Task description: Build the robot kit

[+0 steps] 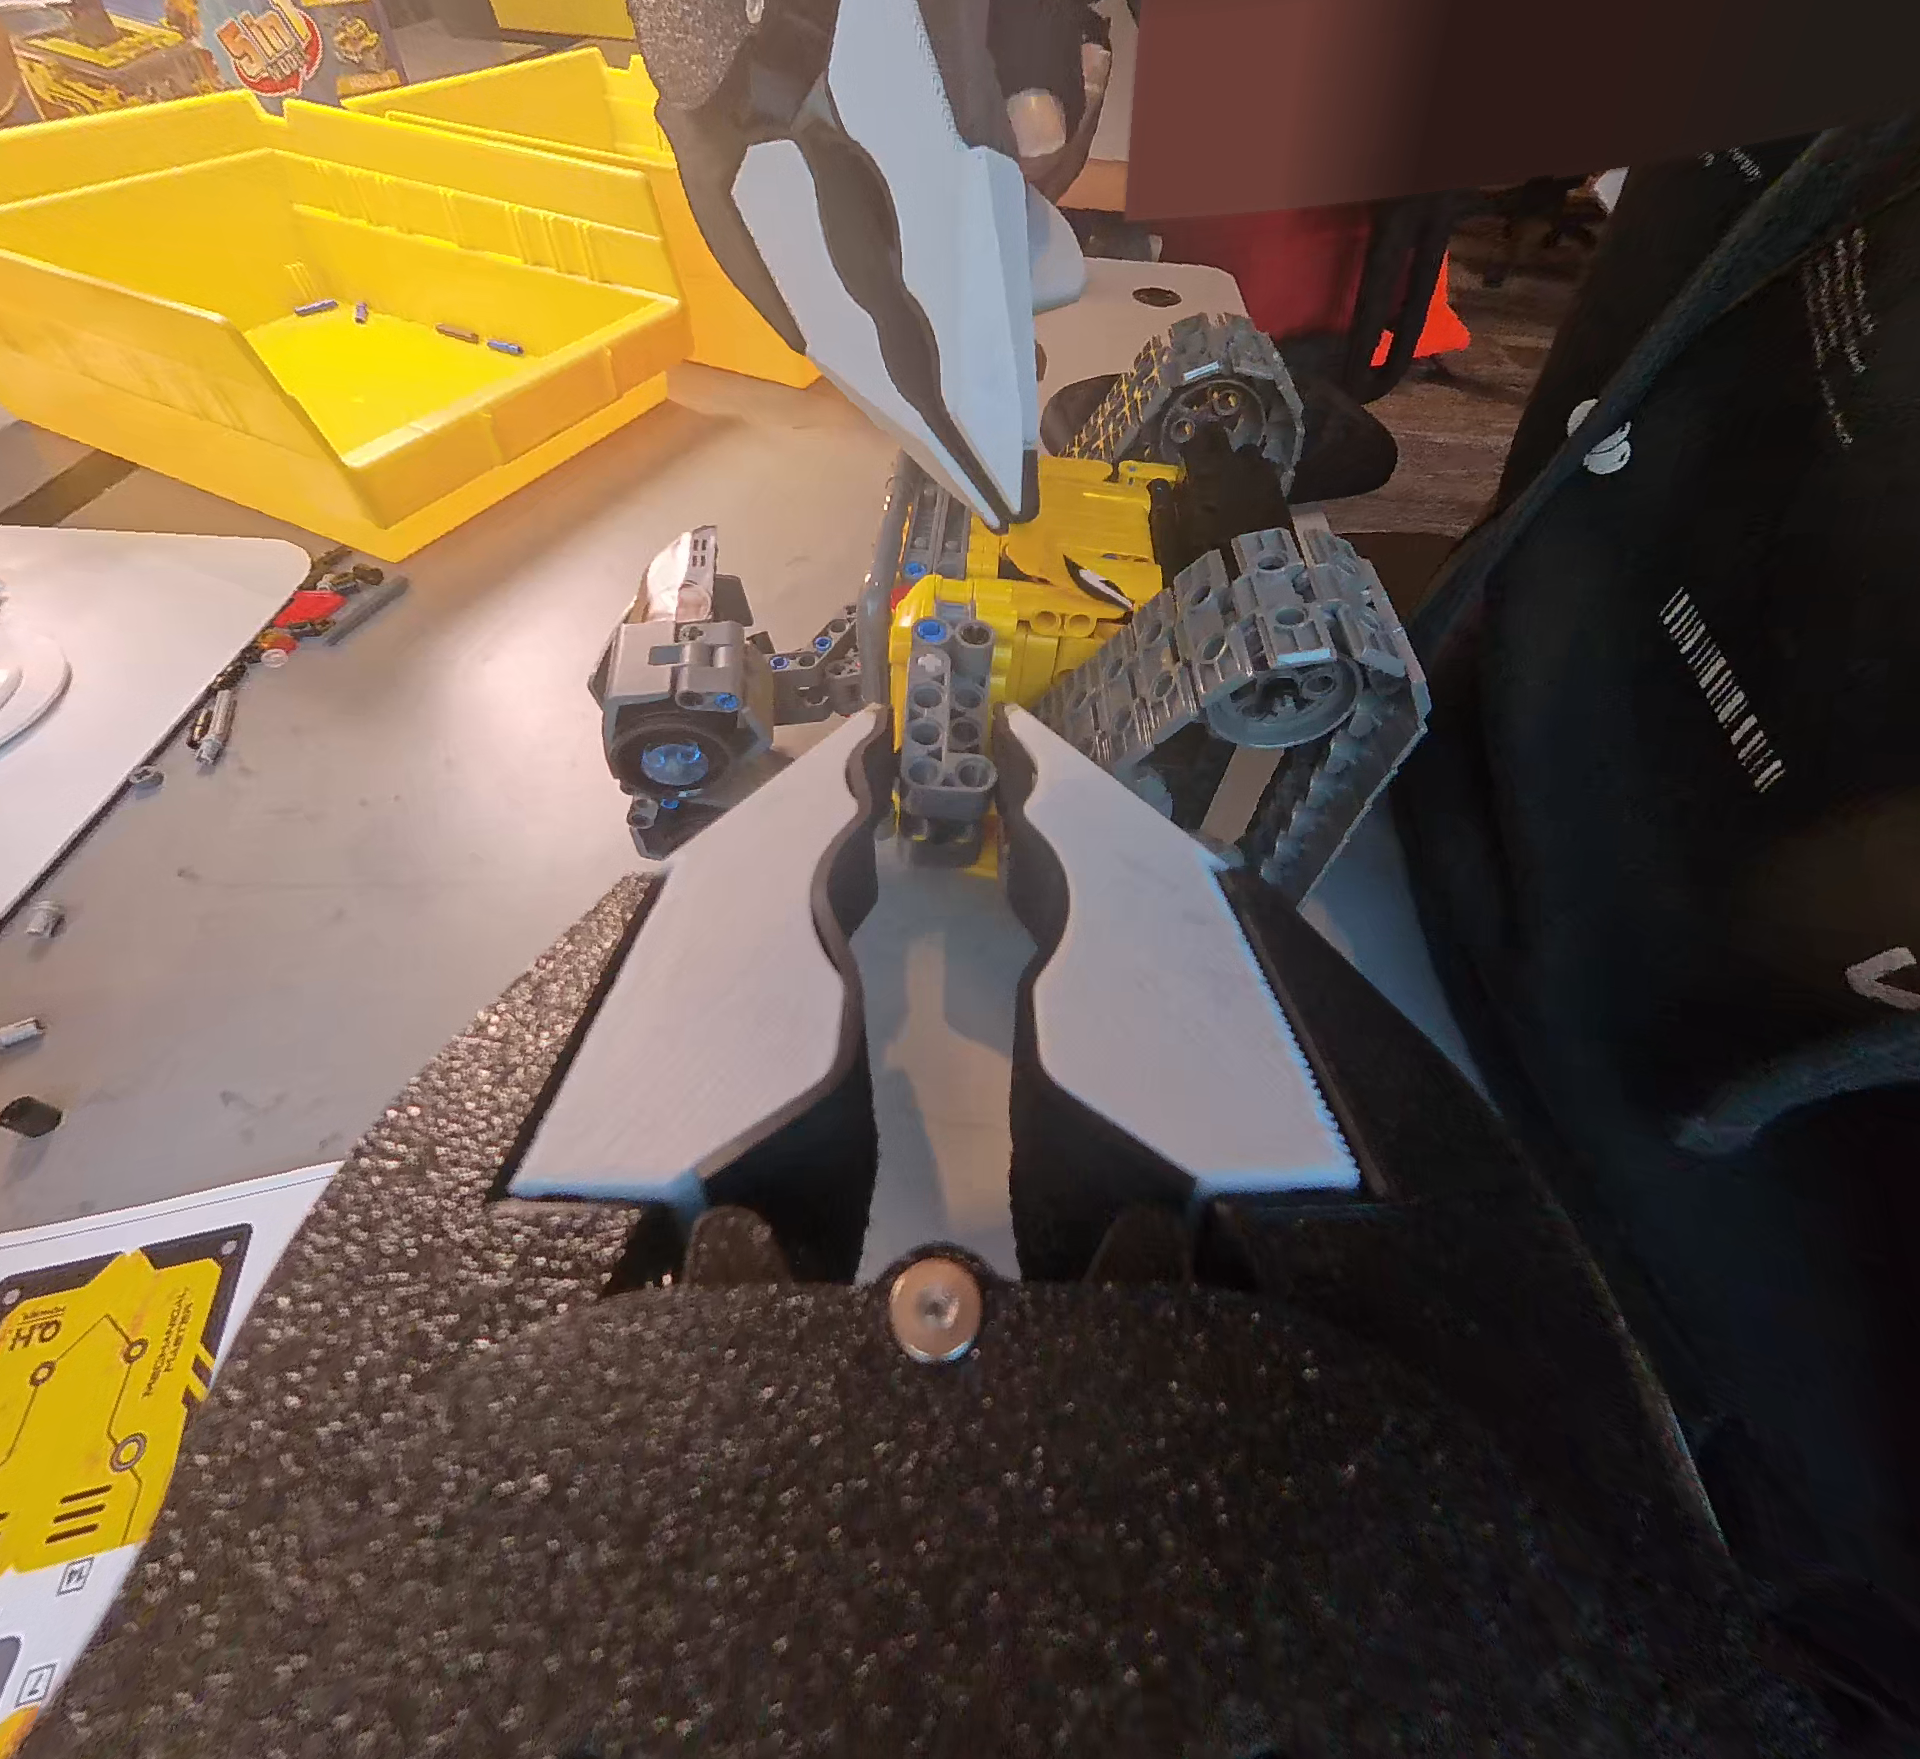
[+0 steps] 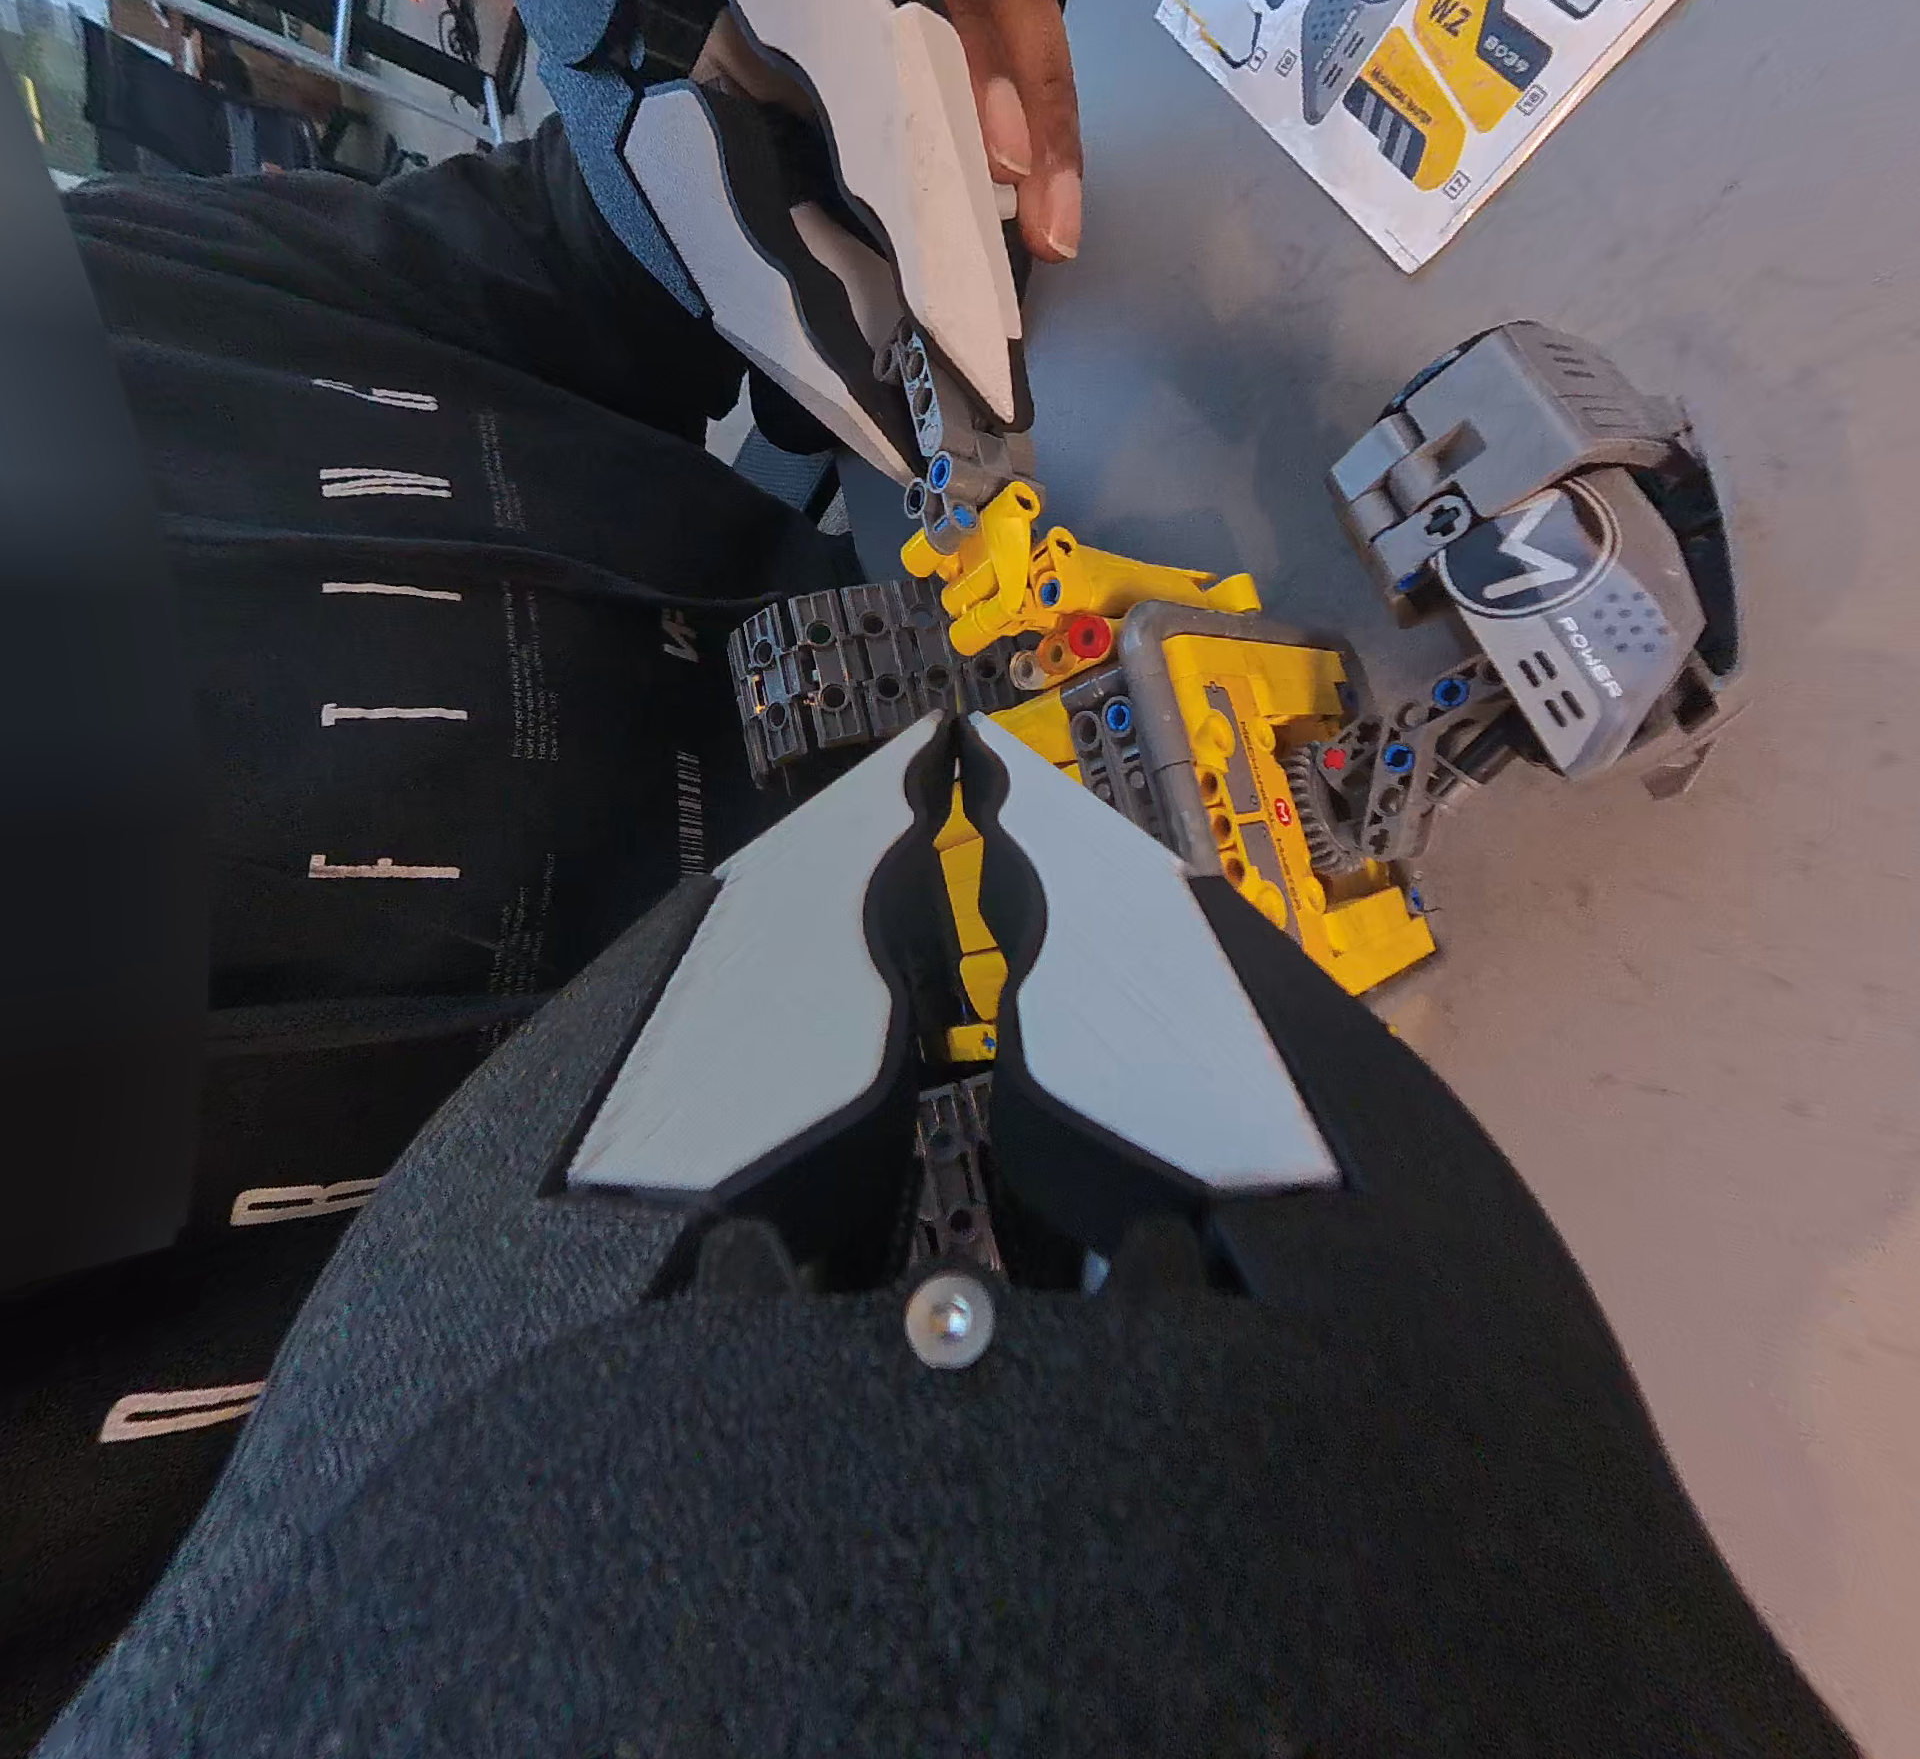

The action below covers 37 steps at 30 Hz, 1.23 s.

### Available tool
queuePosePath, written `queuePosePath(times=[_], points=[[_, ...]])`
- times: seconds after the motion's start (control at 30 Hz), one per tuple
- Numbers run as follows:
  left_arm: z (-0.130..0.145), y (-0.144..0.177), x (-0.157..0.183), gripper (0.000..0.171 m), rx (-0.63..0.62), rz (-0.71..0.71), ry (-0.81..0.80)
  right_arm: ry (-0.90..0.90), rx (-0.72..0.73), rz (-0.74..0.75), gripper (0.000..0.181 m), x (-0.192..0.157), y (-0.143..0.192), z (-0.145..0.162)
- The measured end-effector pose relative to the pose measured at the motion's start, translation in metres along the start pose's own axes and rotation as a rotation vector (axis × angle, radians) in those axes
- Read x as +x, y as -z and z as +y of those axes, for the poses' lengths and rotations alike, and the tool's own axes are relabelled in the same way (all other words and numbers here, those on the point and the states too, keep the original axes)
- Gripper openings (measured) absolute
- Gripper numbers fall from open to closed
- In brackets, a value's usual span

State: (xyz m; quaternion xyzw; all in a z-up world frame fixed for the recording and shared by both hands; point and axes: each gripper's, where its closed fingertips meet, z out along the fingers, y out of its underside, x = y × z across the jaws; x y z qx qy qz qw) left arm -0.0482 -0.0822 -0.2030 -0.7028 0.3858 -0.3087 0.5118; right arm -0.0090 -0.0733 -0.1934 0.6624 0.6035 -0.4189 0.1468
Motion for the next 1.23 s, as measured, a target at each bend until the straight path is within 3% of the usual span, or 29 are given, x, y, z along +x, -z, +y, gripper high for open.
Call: queuePosePath(times=[0.43,0.8,1.07,1.23], points=[[0.002,0.002,0.007,0.018,0.004,0.003,0.006,-0.087,0.058,0.068,0.0,0.003,-0.001,0.0],[0.004,0.004,0.007,0.018,0.0,0.007,-0.002,-0.094,0.018,0.086,0.0,0.004,-0.004,0.004],[0.004,0.004,0.007,0.018,0.002,0.002,0.0,-0.039,0.067,-0.038,0.0,-0.033,0.007,-0.006],[0.004,0.004,0.007,0.018,0.0,0.003,-0.005,-0.068,0.071,-0.016,0.0,-0.024,0.006,-0.003]])
